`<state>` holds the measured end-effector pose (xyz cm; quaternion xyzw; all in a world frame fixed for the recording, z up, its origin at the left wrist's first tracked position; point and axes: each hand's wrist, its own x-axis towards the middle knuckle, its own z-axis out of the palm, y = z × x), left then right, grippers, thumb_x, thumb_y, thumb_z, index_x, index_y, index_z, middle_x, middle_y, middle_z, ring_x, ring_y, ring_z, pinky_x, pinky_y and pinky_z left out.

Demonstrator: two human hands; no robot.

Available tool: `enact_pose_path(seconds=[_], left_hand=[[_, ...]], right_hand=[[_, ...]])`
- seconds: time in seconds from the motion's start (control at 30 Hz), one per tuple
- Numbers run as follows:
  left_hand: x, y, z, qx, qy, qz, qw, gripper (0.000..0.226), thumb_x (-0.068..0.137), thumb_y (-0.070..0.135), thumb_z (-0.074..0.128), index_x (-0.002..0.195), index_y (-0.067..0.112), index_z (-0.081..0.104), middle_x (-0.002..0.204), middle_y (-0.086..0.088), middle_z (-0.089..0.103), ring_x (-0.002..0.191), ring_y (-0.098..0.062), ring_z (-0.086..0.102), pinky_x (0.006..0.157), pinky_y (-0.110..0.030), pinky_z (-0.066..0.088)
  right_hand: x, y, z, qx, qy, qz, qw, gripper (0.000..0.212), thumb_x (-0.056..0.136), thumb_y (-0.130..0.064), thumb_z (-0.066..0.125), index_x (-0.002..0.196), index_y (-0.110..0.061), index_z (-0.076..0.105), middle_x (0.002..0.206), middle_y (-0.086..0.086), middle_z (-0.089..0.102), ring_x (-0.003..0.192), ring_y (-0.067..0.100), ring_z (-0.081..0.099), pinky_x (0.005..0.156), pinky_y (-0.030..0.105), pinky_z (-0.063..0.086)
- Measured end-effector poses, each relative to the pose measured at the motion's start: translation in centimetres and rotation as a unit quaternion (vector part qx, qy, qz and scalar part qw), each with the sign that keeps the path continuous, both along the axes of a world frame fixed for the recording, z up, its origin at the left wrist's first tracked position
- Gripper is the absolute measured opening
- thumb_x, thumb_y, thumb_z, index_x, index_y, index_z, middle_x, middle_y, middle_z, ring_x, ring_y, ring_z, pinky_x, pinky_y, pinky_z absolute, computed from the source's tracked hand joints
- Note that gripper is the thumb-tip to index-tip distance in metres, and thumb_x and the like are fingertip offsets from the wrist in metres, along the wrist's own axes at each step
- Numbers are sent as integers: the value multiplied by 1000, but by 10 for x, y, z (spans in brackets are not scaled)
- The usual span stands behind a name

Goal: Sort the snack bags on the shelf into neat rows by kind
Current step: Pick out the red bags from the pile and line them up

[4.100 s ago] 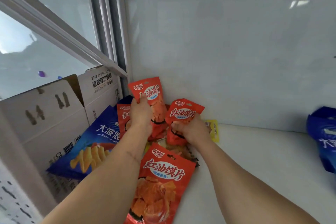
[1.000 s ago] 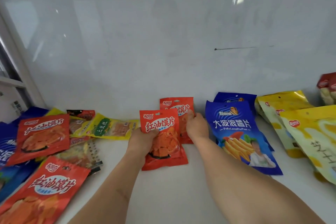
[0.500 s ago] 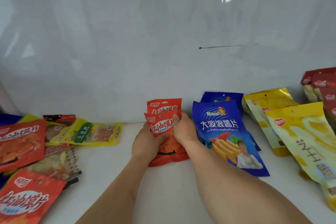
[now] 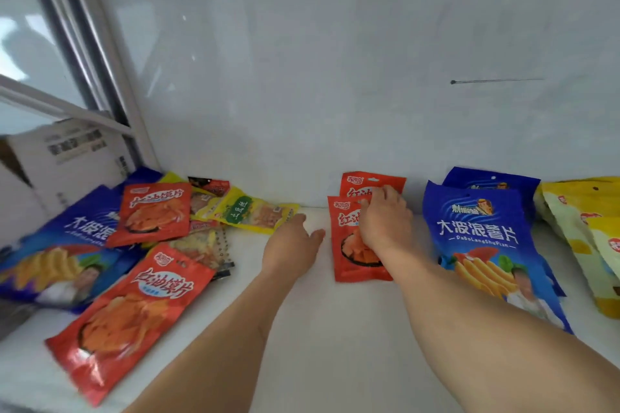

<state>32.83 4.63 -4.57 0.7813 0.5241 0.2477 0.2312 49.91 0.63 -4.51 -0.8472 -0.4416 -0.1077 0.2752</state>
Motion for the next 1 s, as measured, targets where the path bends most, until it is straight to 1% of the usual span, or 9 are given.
enact_pose_path(seconds=[0.1, 0.2, 0.37, 0.53, 0.6, 0.67, 0.77, 0.87, 1.0], left_hand=[[-36, -4, 7, 61, 59, 31, 996, 47, 97, 43, 54, 140, 24, 52, 127, -1, 66, 117, -26, 61, 89, -35, 49], [-73, -6, 15, 105, 99, 49, 988, 42, 99, 40, 52, 138, 26, 54, 126, -3, 65, 113, -28, 61, 82, -36, 49], [-134, -5, 27, 116, 103, 96, 983, 34, 98, 38, 50, 129, 27, 61, 123, -4, 66, 106, -27, 63, 81, -38, 54], [-193, 4, 24, 105, 110, 135, 979, 33, 94, 39, 51, 122, 22, 61, 119, -5, 66, 104, -28, 62, 78, -37, 51], [-215, 10, 20, 87, 129, 132, 979, 42, 93, 48, 49, 127, 24, 56, 127, -5, 62, 112, -29, 57, 84, -40, 49], [-234, 17, 16, 65, 168, 118, 977, 60, 88, 62, 49, 137, 27, 48, 135, -3, 58, 122, -30, 53, 96, -46, 45], [-254, 28, 13, 27, 205, 96, 974, 86, 76, 78, 52, 143, 26, 40, 141, -5, 53, 128, -31, 48, 106, -46, 40], [-265, 34, 5, 35, 212, 76, 974, 93, 72, 82, 57, 140, 22, 40, 137, -6, 55, 127, -31, 49, 104, -44, 41], [-269, 40, -3, 65, 221, 86, 969, 96, 72, 84, 54, 141, 19, 37, 129, -8, 59, 120, -32, 55, 92, -42, 48]], right_hand=[[-30, 12, 3, 11, -42, 71, 997, 39, 103, -27, 39, 135, -10, 51, 146, 13, 44, 133, 34, 40, 105, 46, 35], [-67, 23, 3, 13, -62, 134, 989, 37, 102, -27, 41, 134, -13, 52, 144, 8, 46, 129, 32, 42, 102, 42, 35], [-123, 37, 4, -7, -54, 208, 977, 35, 100, -22, 41, 131, -12, 52, 134, 10, 52, 120, 32, 49, 94, 41, 40], [-186, 63, 14, -16, -14, 246, 969, 35, 104, -29, 35, 124, -9, 55, 122, 14, 59, 110, 35, 55, 87, 39, 43], [-211, 76, 17, -22, 28, 255, 966, 36, 103, -31, 37, 124, -9, 56, 123, 14, 60, 113, 35, 56, 84, 36, 42], [-235, 89, 19, -15, 74, 268, 960, 37, 102, -32, 40, 126, -10, 57, 125, 13, 62, 115, 33, 57, 81, 35, 42], [-265, 107, 23, 7, 108, 277, 955, 37, 101, -37, 44, 124, -13, 60, 122, 11, 66, 112, 33, 61, 78, 35, 43], [-286, 125, 24, 2, 133, 270, 954, 42, 100, -49, 43, 122, -19, 63, 117, 5, 69, 103, 27, 65, 79, 34, 48], [-299, 144, 25, -54, 135, 233, 961, 50, 96, -59, 42, 126, -23, 60, 120, 3, 67, 105, 27, 64, 87, 39, 52]])
